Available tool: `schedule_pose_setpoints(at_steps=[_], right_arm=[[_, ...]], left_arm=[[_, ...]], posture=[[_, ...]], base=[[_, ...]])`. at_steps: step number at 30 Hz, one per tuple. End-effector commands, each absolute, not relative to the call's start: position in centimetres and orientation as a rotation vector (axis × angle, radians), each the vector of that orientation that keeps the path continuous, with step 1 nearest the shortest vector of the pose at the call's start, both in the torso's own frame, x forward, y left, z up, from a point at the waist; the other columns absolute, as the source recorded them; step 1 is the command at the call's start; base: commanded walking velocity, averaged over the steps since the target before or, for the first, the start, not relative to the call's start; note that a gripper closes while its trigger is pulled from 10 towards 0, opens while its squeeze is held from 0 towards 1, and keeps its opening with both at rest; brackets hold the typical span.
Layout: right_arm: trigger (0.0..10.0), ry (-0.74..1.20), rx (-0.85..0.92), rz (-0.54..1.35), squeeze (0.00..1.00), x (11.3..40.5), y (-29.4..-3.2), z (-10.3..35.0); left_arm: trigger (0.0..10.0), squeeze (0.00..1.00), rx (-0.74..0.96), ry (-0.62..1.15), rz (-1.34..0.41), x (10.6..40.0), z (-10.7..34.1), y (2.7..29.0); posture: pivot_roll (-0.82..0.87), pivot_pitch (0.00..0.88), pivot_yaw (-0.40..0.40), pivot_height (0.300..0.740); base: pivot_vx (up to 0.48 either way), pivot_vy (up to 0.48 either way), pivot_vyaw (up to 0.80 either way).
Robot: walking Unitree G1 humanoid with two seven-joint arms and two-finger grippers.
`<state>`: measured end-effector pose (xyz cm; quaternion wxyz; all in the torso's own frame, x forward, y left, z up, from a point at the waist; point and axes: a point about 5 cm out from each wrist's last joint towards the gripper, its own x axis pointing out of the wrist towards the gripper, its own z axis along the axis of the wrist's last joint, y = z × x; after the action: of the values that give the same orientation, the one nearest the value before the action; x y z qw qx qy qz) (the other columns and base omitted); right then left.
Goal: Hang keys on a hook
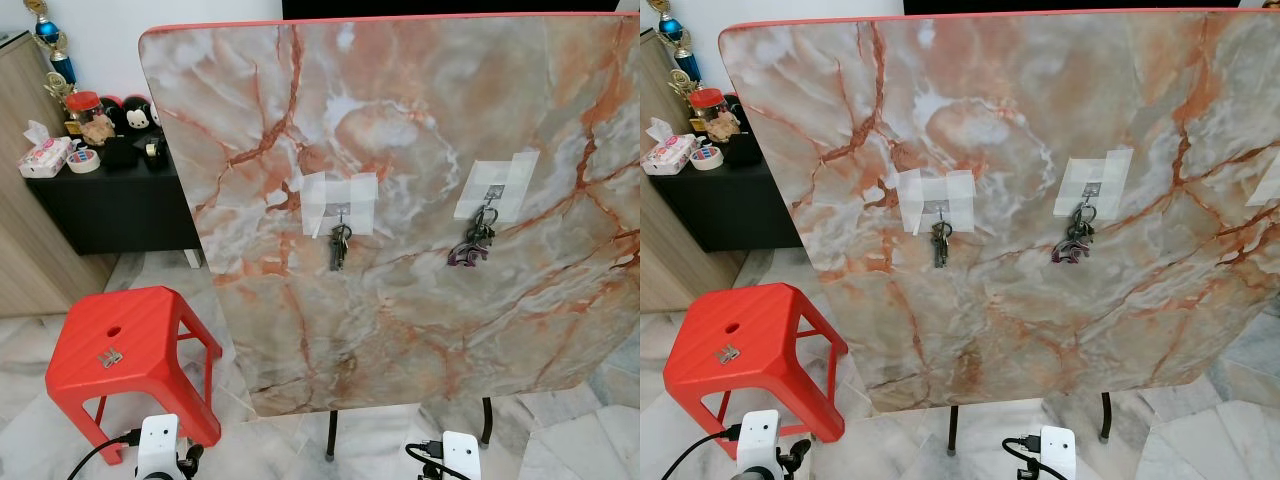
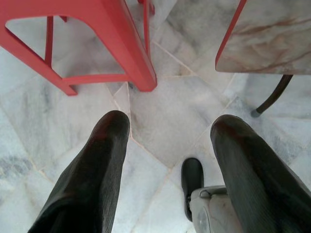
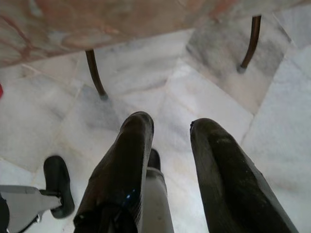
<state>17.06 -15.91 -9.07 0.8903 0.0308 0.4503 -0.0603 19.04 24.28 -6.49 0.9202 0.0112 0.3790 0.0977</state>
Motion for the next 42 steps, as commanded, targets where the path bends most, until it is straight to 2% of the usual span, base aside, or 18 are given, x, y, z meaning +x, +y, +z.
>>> schedule_pose_setpoints(at_steps=[1, 12, 26, 42], right_arm=[[10.0, 0.919, 0.057, -0.101, 0.0, 17.3, -15.5, -8.9], [10.0, 0.923, 0.038, -0.075, 0.0, 17.4, -15.5, -9.0], [10.0, 0.932, 0.063, -0.077, 0.0, 17.1, -15.2, -9.1], [10.0, 0.94, 0.06, -0.086, 0.0, 17.1, -15.2, -9.1]], left_arm=[[10.0, 0.0, 0.011, 0.82, 0.224, 18.1, -7.0, 24.6], [10.0, 0.0, 0.009, 0.853, 0.218, 17.6, -7.4, 24.3], [10.0, 0.0, -0.001, 0.895, 0.226, 16.8, -7.7, 24.5], [10.0, 0.0, -0.01, 0.916, 0.235, 16.2, -8.0, 24.5]], posture=[[0.01, 0.0, 0.0, 0.74], [0.01, 0.0, -0.011, 0.74], [0.01, 0.0, -0.012, 0.74], [0.02, 0.0, -0.013, 0.74]], base=[[0.0, 0.0, 0.8], [0.0, 0.0, 0.76], [0.0, 0.0, 0.0], [0.0, 0.284, 0.0]])
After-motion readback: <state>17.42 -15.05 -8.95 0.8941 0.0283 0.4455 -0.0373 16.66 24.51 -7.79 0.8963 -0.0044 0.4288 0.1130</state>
